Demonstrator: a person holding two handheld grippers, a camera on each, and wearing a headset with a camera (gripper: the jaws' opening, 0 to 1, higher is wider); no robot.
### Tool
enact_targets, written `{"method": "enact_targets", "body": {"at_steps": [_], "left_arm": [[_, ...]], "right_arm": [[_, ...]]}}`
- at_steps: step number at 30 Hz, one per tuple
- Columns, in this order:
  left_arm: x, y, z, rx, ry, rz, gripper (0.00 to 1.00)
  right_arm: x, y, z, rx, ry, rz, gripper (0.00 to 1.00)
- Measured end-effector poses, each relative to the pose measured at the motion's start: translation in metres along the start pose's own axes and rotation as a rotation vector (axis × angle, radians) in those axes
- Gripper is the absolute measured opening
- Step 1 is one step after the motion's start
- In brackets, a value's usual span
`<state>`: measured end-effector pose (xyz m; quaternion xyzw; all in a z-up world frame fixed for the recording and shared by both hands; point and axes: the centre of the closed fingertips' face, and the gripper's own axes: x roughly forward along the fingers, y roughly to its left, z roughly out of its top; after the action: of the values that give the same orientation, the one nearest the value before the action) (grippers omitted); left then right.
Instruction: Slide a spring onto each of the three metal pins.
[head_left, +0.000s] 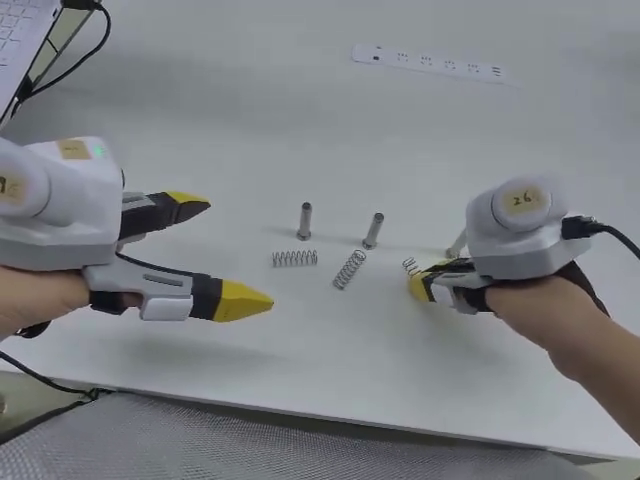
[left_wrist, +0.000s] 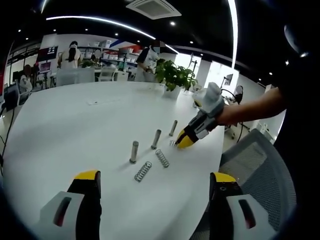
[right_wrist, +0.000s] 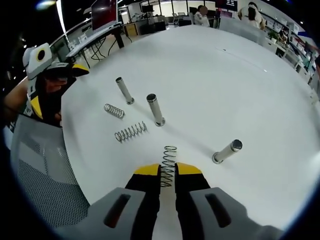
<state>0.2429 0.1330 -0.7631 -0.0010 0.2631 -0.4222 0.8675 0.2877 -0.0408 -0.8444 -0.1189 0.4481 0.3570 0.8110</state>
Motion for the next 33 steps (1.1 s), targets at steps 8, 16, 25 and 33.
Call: {"method": "enact_targets", "body": {"at_steps": [8,16,25,33], "left_arm": [[0.005,-0.009,0.002,0.038,-0.004,-0.039,0.85],[0.013,-0.018,0.001,0.097,-0.017,-0.090,0.82],[0.021,-0.032,0.005,0.158,-0.033,-0.152,0.78],[0.024,-0.049,0.016,0.158,-0.096,-0.212,0.77]], "right_arm": [[-0.013,0.008,0.011,-0.028,-0.040,0.033,0.08],[-0.019,0.009,0.009,-0.051,-0.054,0.063,0.08],[-0.031,0.023,0.011,-0.107,-0.082,0.118,0.08],[-0.042,0.035,0.019,-0.125,-0.112,0.151,0.08]]}}
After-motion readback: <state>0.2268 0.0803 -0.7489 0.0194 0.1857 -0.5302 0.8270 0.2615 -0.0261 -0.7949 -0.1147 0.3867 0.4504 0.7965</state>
